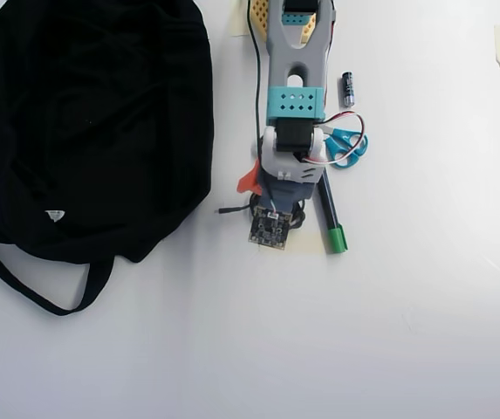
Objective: Put the cable into the black bag
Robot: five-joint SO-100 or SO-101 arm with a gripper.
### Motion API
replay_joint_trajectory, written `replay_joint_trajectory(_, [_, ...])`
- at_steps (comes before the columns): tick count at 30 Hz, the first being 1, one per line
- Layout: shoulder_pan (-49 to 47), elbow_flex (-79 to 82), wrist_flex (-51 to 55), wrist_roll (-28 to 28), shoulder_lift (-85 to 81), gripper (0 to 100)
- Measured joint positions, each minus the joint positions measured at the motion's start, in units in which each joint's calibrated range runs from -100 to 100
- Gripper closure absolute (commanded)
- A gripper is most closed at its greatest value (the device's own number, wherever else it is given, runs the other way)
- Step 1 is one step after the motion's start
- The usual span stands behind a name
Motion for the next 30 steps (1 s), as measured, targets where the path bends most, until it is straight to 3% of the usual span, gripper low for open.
replay_joint_trajectory(30, [1.32,-1.57,-2.66,0.05,7.72,65])
